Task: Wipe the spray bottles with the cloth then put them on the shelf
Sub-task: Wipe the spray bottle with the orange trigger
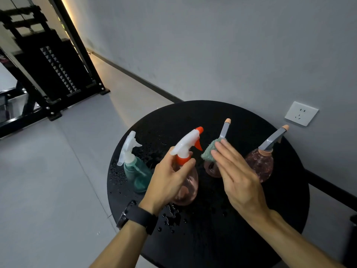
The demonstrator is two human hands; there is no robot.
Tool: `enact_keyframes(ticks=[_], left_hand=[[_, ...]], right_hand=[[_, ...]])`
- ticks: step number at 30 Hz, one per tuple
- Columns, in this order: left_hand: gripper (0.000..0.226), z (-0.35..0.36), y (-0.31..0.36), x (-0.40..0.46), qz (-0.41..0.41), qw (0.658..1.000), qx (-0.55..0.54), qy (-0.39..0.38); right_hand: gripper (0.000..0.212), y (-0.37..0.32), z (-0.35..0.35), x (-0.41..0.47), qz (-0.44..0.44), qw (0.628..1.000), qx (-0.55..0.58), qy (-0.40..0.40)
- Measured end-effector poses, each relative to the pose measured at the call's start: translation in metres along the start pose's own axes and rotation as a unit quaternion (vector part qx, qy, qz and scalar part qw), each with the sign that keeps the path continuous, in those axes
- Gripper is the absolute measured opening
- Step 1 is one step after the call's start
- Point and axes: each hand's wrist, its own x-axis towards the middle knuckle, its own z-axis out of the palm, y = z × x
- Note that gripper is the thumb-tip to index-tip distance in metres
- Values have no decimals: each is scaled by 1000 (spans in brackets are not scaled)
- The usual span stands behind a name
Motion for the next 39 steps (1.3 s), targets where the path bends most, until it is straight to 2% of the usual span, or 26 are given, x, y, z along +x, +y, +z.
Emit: enact_keyframes(ticks=[5, 9, 12, 14, 20, 24, 27, 29, 34, 39], left_hand=[[25, 5, 0, -2, 44, 996, 77, -7], [24, 5, -4, 0, 105, 984, 147, -9], [49, 5, -10, -1, 108, 977, 182, -3], [54, 5, -17, 0, 95, 979, 183, 2], [20, 5, -20, 2, 131, 963, 234, -15], [24, 5, -19, -1, 110, 962, 248, -6], [26, 4, -20, -1, 117, 961, 249, -15], [29, 3, -21, -1, 141, 957, 253, -18], [22, 3, -21, 0, 166, 955, 244, -10], [30, 5, -23, 1, 164, 954, 250, -14]], right_hand=[[33, -17, -4, 12, -2, 1000, 12, 25], [40, -33, 0, 14, -72, 997, 24, -25], [42, -39, 8, 11, -93, 991, 50, -84], [41, -36, 12, 8, -85, 988, 56, -114], [39, -24, 8, 10, -31, 993, 43, -107], [38, -3, 0, 17, 52, 995, 24, -81], [39, 4, -3, 18, 81, 994, 28, -64], [38, 5, -4, 18, 90, 994, 31, -58], [36, 8, -6, 19, 110, 993, 26, -42], [37, -12, -1, 16, 79, 994, 33, -63]])
